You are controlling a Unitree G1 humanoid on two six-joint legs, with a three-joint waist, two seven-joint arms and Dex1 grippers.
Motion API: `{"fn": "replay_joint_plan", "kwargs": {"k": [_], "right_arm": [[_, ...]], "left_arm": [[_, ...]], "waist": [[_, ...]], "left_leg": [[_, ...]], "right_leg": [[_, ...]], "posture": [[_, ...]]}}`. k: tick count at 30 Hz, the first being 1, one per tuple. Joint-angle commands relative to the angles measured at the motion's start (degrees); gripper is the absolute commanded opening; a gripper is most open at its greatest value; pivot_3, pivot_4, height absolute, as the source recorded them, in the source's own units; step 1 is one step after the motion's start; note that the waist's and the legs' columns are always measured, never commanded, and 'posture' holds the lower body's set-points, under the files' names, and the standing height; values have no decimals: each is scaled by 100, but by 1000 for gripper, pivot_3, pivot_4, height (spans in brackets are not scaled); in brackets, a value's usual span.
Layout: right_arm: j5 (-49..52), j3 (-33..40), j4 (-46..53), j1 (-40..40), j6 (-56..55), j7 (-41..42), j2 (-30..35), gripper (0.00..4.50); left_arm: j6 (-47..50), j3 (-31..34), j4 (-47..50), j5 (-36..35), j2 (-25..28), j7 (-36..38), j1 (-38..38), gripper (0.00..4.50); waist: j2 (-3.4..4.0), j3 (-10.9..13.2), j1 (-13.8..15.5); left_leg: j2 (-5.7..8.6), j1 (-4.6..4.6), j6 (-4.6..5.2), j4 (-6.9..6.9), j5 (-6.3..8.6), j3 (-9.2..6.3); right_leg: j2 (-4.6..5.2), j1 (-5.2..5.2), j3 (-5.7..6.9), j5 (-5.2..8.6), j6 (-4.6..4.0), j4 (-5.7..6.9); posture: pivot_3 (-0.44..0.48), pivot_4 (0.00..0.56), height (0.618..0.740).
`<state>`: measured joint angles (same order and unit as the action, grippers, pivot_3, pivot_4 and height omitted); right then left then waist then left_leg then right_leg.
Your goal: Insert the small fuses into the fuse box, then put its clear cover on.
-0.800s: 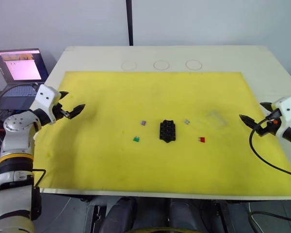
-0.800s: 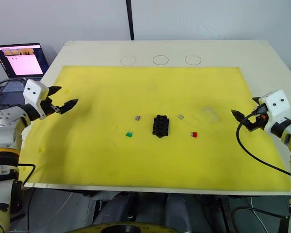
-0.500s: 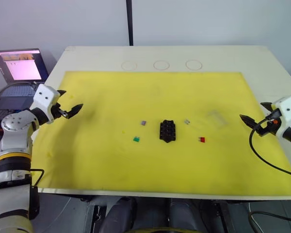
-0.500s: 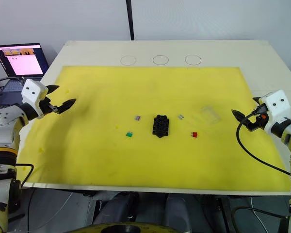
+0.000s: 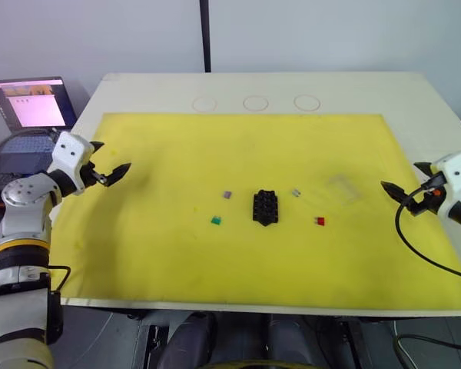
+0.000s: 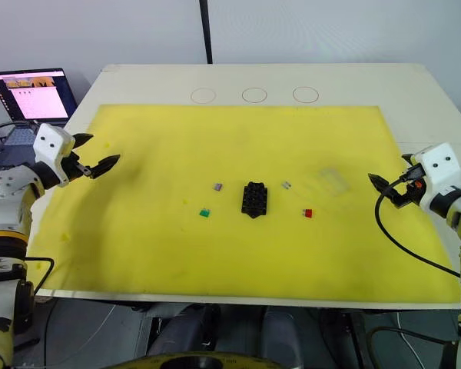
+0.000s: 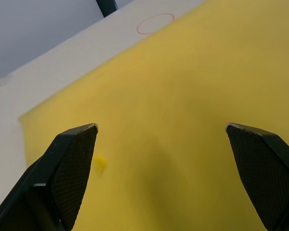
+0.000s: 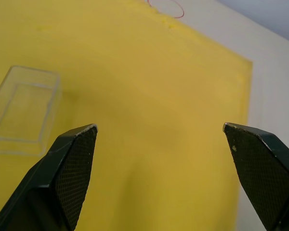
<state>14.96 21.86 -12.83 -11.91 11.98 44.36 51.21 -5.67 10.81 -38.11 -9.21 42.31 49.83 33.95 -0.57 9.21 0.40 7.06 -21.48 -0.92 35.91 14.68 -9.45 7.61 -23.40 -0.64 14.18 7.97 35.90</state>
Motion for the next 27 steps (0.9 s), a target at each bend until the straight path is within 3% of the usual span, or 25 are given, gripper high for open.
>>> {"fn": "replay_joint_plan", "kwargs": {"k": [1,27], "right_arm": [[109,249,89,-109,-16,-19,142,4456],[203,511,126,99,44,102,191,4456]], "left_arm": [[-104,106,22,-54,135,-10,68,4500],[202,144,173,-337,150,444,37,4500]], "waist": [[0,0,-4],[0,0,-13]], "left_leg": [[0,0,0,0,0,0],[0,0,0,0,0,0]], "right_leg": [[0,0,0,0,0,0],[0,0,0,0,0,2]], "posture": [[0,150,740],[0,150,740]]}}
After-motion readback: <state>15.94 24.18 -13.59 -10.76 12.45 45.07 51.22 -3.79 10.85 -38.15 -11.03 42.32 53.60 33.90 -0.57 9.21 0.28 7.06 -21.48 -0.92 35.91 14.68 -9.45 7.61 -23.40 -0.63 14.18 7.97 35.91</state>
